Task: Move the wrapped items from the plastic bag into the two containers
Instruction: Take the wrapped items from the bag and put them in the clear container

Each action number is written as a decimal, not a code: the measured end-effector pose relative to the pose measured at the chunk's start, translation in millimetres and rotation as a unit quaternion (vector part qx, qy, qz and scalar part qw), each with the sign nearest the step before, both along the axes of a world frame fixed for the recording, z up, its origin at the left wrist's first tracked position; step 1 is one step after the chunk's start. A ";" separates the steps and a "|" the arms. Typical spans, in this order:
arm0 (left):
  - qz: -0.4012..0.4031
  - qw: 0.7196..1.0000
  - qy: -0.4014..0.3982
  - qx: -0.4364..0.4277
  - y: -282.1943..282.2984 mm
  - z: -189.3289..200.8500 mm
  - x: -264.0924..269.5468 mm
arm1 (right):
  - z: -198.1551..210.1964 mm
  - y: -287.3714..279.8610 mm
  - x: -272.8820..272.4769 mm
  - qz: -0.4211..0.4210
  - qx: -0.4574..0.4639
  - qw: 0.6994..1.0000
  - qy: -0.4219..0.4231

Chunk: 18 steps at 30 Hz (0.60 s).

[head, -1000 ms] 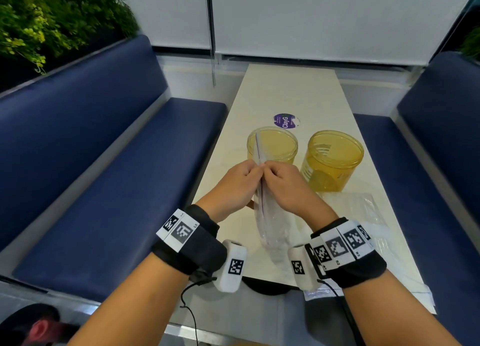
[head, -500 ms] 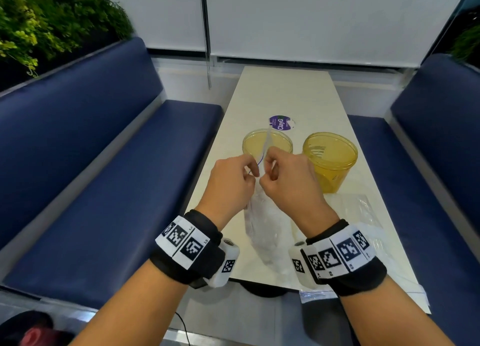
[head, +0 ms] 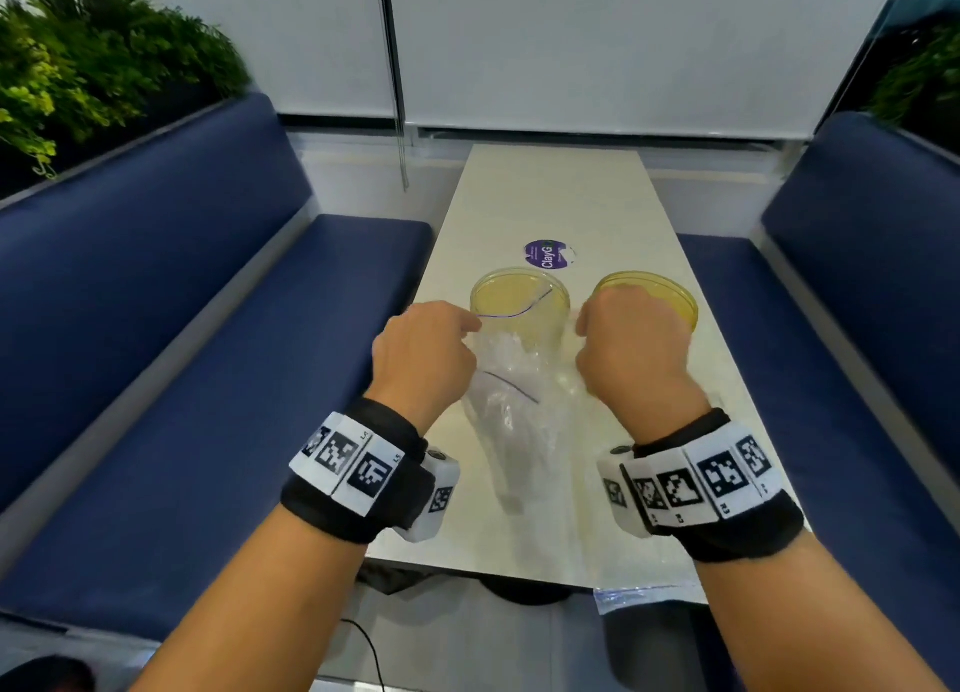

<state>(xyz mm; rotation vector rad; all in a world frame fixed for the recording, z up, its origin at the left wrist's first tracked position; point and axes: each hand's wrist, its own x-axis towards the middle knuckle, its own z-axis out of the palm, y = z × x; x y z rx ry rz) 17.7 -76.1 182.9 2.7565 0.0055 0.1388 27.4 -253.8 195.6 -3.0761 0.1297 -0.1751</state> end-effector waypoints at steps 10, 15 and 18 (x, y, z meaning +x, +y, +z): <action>-0.087 0.994 0.068 -0.012 8.2 5.4 10.0 | -2.9 -14.1 7.1 -0.036 -0.032 0.998 0.033; -0.123 0.985 0.102 -0.071 22.9 3.5 9.8 | -2.4 -46.2 7.5 -0.062 0.007 0.996 0.068; -0.151 0.973 0.110 -0.133 15.7 -2.7 9.0 | -5.3 -47.3 5.8 0.004 -0.030 0.999 0.009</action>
